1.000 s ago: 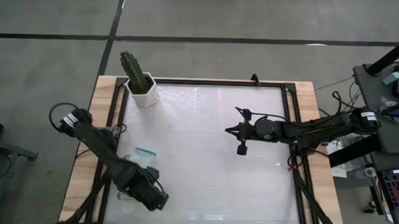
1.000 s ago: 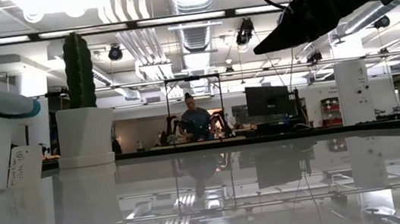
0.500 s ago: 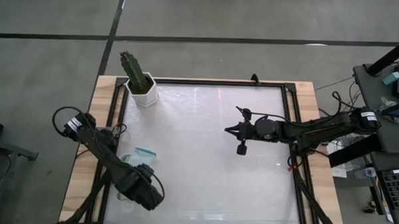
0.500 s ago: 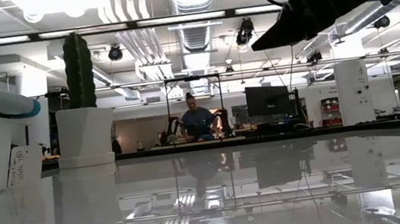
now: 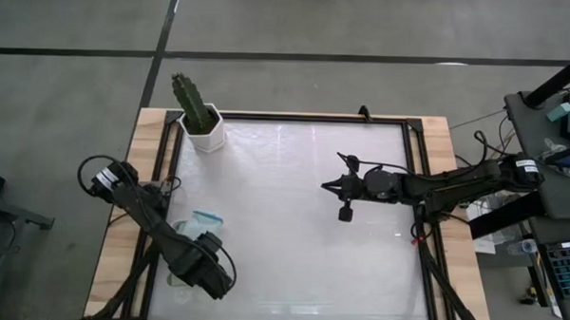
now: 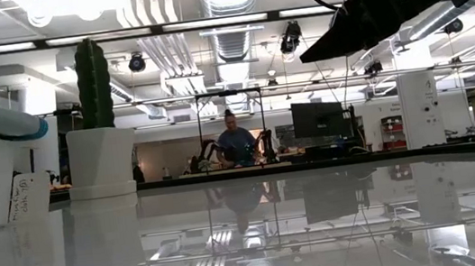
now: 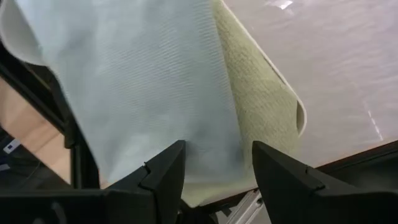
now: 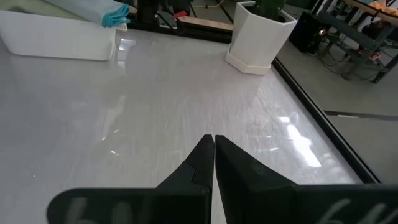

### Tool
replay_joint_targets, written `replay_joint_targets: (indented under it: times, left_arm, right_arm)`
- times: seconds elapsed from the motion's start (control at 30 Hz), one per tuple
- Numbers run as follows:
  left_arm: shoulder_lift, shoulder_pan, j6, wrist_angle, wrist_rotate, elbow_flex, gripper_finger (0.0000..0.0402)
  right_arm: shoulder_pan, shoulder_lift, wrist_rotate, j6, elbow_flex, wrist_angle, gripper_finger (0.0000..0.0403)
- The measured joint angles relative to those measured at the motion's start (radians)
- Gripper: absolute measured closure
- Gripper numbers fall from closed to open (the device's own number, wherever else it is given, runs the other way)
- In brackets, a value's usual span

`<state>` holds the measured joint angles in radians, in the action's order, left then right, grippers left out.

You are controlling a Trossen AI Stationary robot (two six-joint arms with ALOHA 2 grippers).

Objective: Fold microfiber towels
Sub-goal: Put the light blue microfiber towel into the white bin

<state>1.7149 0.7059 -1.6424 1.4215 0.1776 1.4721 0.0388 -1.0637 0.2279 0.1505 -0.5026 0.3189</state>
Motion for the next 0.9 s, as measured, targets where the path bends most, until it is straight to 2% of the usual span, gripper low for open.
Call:
replay_joint_targets:
  times: [0.2,0.57,0.9]
  left_arm:
    - [0.000,0.000,0.000,-0.008,0.000,-0.026,0.0245]
    - [0.000,-0.002,-0.001,-0.060,0.000,-0.026,0.0391]
    - [0.000,-0.032,-0.052,-0.061,0.000,0.042,0.0385]
  right_arm:
    - [0.000,0.000,0.000,0.000,0.000,-0.002,0.0394]
    - [0.000,0.000,0.000,0.000,0.000,-0.002,0.0394]
    - [0.000,0.000,0.000,-0.004,0.000,-0.002,0.0394]
